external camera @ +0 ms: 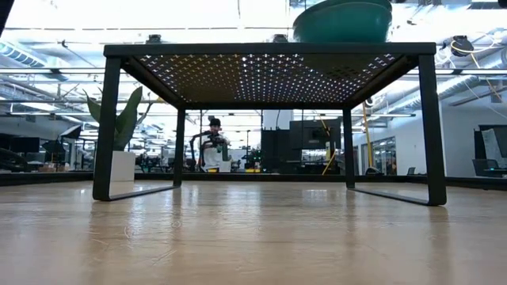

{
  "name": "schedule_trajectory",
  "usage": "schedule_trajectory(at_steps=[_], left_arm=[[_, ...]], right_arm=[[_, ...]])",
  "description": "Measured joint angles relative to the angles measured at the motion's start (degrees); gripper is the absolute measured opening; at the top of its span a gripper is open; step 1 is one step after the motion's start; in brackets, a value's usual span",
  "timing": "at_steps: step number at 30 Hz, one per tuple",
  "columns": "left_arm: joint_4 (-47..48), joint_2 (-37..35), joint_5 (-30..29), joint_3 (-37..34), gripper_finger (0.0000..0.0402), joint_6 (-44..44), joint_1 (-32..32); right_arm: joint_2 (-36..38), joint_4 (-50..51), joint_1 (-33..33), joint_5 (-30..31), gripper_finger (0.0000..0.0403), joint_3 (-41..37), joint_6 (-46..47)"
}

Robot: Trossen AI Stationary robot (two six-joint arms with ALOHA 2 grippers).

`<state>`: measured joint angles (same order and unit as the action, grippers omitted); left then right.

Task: Pick & Place Mini bowls
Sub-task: Stack the white patterned bowl on top of the white patterned bowl on the shelf

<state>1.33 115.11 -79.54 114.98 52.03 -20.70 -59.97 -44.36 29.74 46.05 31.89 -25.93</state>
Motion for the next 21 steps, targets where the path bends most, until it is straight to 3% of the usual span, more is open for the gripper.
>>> schedule_trajectory(at_steps=[4,12,21], left_arm=[[0.19,0.00,0.01,0.00,0.0011,0.39,1.72],[0.21,0.00,3.49,0.00,0.0011,-0.89,4.11],[0.20,0.00,5.33,0.00,0.0011,-1.79,5.09]], right_arm=[[-2.01,-6.97,-0.02,6.66,0.0295,0.30,-4.28],[-2.11,-18.18,-2.24,6.43,0.0264,0.30,-8.41],[-2.11,-18.11,-8.55,5.69,0.0200,0.30,-8.20]])
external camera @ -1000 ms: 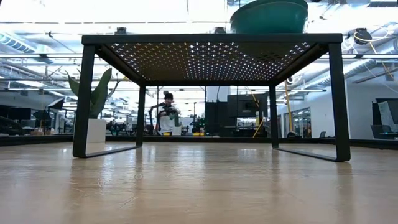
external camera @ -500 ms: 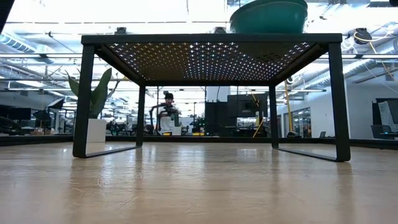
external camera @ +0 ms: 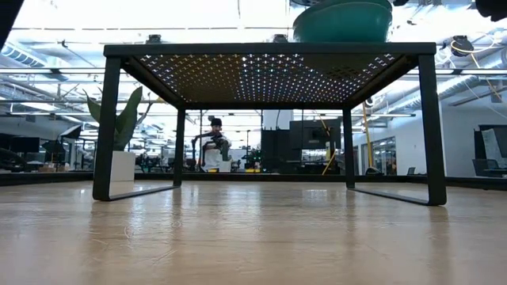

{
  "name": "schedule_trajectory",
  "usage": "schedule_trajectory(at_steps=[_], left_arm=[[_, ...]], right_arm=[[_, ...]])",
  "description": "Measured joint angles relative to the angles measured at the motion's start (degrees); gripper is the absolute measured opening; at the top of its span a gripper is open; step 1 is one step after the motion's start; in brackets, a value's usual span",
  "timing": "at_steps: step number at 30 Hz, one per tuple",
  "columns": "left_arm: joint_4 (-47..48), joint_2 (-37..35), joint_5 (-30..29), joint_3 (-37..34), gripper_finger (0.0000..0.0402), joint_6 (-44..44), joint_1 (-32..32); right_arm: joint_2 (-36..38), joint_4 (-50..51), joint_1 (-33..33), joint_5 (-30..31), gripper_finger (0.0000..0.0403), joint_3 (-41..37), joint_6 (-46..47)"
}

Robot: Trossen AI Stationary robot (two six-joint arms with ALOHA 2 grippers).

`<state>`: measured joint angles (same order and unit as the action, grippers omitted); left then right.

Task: Pick & Place Mini bowls
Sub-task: Stack the white patterned bowl on top of the white patterned bowl on the shelf

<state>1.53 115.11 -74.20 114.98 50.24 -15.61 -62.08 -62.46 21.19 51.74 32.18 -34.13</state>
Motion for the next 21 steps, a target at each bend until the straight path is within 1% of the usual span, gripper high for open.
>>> schedule_trajectory(at_steps=[3,9,10,13,15,18,21], left_arm=[[0.01,0.00,0.04,0.00,0.0015,-0.94,0.17],[-0.10,0.02,0.02,0.00,0.0023,-4.48,0.41],[-0.11,0.04,0.20,0.00,0.0023,-5.35,0.52],[1.53,0.04,-0.69,0.00,0.0035,-8.72,0.63],[2.83,0.04,-1.92,0.00,0.0053,-11.04,0.48],[3.33,0.11,-2.70,-0.04,0.0085,-13.70,-0.22],[3.34,0.13,-2.64,-0.11,0.0115,-12.89,-1.57]], right_arm=[[-0.02,0.20,-0.52,-0.37,0.0153,0.00,-0.20],[0.13,-1.84,-1.26,-0.78,0.0035,0.14,-0.71],[0.17,-1.94,-1.62,-1.04,0.0029,0.24,-1.09],[0.15,-1.53,-2.72,-2.04,0.0028,0.12,-1.36],[0.04,-1.22,-3.21,-2.52,0.0026,0.00,-1.89],[0.15,-1.30,-3.30,-3.06,0.0008,0.02,-3.28],[0.11,0.41,-3.07,-3.87,0.0001,0.07,-2.38]])
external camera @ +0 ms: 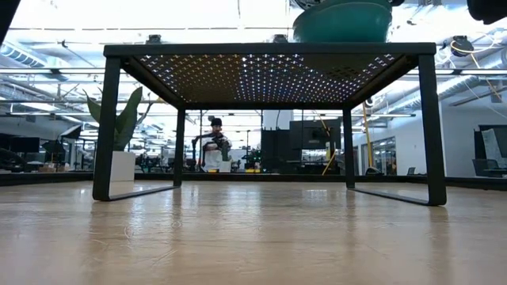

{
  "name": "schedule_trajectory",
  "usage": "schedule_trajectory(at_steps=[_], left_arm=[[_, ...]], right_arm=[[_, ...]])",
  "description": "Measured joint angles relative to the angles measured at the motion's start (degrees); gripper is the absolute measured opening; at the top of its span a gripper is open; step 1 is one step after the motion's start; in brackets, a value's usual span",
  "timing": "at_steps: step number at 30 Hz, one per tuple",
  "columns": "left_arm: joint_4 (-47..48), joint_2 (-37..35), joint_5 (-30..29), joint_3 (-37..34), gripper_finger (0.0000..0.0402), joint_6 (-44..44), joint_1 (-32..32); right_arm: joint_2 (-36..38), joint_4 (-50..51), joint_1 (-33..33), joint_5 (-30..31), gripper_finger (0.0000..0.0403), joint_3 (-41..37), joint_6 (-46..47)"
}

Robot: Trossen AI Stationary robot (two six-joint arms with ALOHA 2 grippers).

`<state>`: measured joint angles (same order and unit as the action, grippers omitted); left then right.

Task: Pick & Place Mini bowls
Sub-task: Stack the white patterned bowl on top of the white patterned bowl on the shelf

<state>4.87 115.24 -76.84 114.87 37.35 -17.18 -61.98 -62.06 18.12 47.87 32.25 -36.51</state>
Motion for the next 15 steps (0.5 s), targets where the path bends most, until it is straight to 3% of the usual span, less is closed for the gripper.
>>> schedule_trajectory(at_steps=[10,13,15], left_arm=[[1.30,-3.40,5.95,-0.07,0.0168,-0.08,-8.03],[7.48,-6.34,6.89,0.22,0.0176,-3.53,-10.72],[16.32,-8.78,11.75,0.22,0.0178,-8.60,-12.18]], right_arm=[[0.16,3.40,0.85,-3.21,0.0002,0.06,2.11],[-0.23,9.11,0.79,-3.23,0.0002,1.54,2.94],[0.33,13.76,0.80,-3.15,0.0002,3.92,4.67]])
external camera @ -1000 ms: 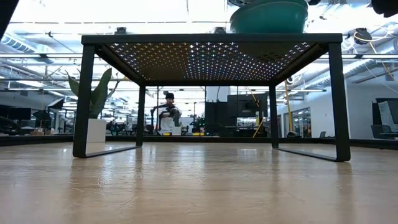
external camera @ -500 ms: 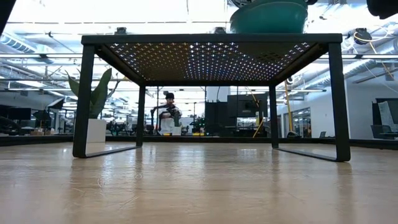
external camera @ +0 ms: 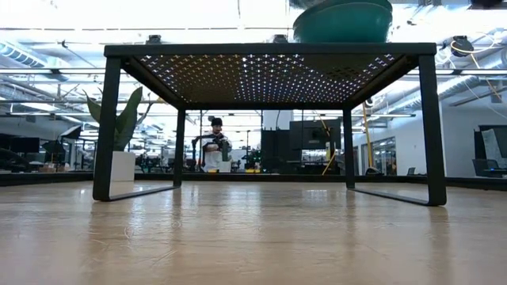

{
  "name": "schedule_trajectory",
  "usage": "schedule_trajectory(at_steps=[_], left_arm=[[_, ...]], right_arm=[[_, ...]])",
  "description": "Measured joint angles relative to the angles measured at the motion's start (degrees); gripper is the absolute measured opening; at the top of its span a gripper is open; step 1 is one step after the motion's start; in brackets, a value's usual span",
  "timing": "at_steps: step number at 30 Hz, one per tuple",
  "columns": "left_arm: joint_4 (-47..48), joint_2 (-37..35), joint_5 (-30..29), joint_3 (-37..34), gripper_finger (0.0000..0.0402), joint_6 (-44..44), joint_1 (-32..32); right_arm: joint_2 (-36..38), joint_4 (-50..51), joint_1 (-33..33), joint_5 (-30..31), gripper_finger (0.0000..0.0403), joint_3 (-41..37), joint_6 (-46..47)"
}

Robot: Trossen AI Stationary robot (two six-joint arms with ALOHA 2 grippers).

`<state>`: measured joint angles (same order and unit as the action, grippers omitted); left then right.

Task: Pick & Place Mini bowls
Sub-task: Stack the white patterned bowl on top of the white patterned bowl on the shelf

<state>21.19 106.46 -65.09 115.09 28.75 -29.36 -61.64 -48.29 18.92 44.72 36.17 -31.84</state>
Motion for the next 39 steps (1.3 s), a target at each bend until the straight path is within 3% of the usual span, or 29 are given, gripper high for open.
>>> schedule_trajectory(at_steps=[6,9,13,19,25,28,33,39], left_arm=[[22.94,-8.87,29.07,-0.10,0.0169,-17.88,-0.28],[29.12,-12.25,37.37,-0.02,0.0159,-23.11,0.66],[32.06,-14.26,39.64,-1.34,0.0148,-25.48,0.64],[29.38,-18.59,45.88,-6.15,0.0140,-24.61,-0.20],[19.07,-28.57,50.05,-19.06,0.0149,-23.56,-0.18],[13.83,-34.98,50.06,-28.04,0.0155,-24.90,-0.18],[3.28,-45.26,49.08,-43.78,0.0163,-26.93,-0.18],[-6.75,-54.28,48.54,-59.08,0.0165,-26.51,-0.18]], right_arm=[[-0.22,15.66,-0.04,-2.09,0.0002,9.52,2.39],[-0.08,24.21,-0.06,-5.39,0.0002,17.31,4.78],[-3.30,41.69,-0.12,-10.08,0.0001,30.31,9.56],[-12.86,64.70,-0.18,-10.50,0.0001,52.42,14.79],[-23.02,88.11,-2.54,-11.78,0.0001,72.61,22.85],[-26.22,97.70,-5.21,-18.75,0.0001,80.65,30.11],[-28.82,109.28,-11.60,-35.66,0.0000,85.47,39.87],[-29.45,122.98,-19.82,-43.64,0.0000,85.48,46.60]])
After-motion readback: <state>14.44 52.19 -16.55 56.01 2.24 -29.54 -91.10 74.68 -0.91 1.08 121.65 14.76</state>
